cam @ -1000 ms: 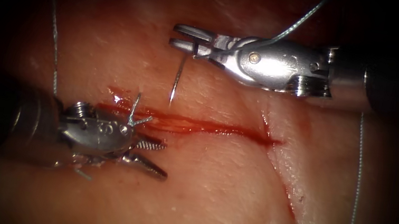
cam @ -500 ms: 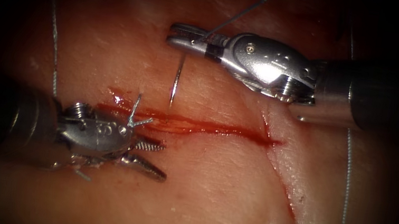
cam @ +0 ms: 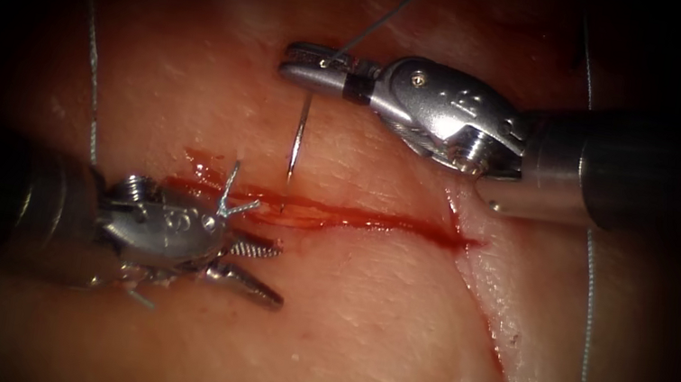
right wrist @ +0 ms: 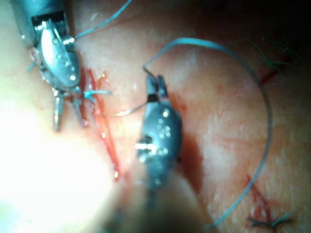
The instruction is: Wound Closure
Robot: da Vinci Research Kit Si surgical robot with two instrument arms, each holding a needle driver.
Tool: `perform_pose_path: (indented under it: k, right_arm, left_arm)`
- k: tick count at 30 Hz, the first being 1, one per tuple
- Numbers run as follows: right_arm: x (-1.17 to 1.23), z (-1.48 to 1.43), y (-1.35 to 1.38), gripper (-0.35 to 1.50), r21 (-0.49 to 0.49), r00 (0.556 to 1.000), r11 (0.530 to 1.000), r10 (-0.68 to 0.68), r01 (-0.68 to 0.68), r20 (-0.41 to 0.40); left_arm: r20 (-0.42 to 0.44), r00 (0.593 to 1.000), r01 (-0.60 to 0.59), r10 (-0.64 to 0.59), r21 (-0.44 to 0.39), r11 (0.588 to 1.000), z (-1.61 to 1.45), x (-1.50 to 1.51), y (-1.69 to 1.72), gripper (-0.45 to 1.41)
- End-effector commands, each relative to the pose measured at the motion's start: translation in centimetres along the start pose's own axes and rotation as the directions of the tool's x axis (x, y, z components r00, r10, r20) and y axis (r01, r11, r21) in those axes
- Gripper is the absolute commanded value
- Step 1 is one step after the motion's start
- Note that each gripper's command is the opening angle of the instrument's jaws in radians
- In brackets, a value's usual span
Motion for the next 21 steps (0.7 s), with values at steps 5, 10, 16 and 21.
perform_pose_path:
  k: [5, 10, 16, 21]
  right_arm:
    - [-0.04, 0.01, -0.14, -0.35, 0.034, 0.985, 0.985, 0.171, -0.171, 0.007]
    - [-0.06, -0.02, -0.23, -0.35, 0.059, 0.948, 0.946, 0.317, -0.318, 0.016]
    - [-0.07, 0.01, -0.36, -0.35, 0.122, 0.868, 0.859, 0.495, -0.497, 0.045]
    - [-0.06, 0.02, -0.54, -0.35, 0.155, 0.844, 0.83, 0.531, -0.536, 0.073]
  left_arm:
    - [0.0, 1.0, -0.002, 0.002, -0.006, 1.0, 0.04, -0.03, -0.02, 0.15]
    - [0.002, 1.0, -0.009, 0.009, -0.011, 1.0, -0.02, -0.04, -0.03, 0.15]
    - [0.002, 1.0, -0.012, 0.012, -0.015, 1.0, -0.06, -0.08, -0.04, 0.15]
    - [0.003, 1.0, -0.013, 0.013, -0.016, 1.0, -0.07, -0.09, -0.04, 0.15]
